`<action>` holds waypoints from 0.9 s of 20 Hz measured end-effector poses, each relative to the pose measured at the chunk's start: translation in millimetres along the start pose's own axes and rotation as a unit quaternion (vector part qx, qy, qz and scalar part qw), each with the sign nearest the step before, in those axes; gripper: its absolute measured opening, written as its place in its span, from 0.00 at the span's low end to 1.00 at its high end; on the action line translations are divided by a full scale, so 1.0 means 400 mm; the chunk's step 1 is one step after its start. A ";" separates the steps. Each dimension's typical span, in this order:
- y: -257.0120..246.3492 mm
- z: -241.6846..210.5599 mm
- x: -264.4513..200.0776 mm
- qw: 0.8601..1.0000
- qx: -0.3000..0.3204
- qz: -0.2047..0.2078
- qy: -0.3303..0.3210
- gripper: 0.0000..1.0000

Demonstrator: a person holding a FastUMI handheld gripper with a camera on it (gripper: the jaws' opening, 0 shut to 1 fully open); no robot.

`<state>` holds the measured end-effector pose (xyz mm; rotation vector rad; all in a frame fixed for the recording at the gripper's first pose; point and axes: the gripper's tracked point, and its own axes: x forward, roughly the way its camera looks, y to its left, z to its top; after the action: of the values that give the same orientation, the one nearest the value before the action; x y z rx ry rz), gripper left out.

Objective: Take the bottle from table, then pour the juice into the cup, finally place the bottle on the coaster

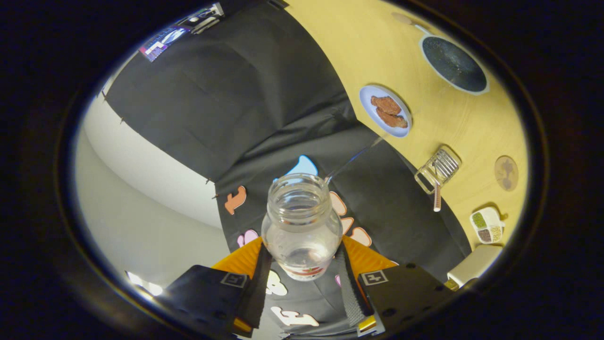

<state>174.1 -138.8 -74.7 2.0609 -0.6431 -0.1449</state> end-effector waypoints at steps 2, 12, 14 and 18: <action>0.000 0.001 0.000 1.000 0.001 0.002 -0.001 0.72; -0.073 0.014 -0.018 0.996 -0.081 -0.039 0.005 0.71; -0.095 0.024 -0.026 0.990 -0.130 -0.058 0.010 0.71; -0.168 0.045 -0.057 0.950 -0.284 -0.121 0.045 0.71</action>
<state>174.1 -112.7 -143.4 1.5644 -0.2456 -0.3341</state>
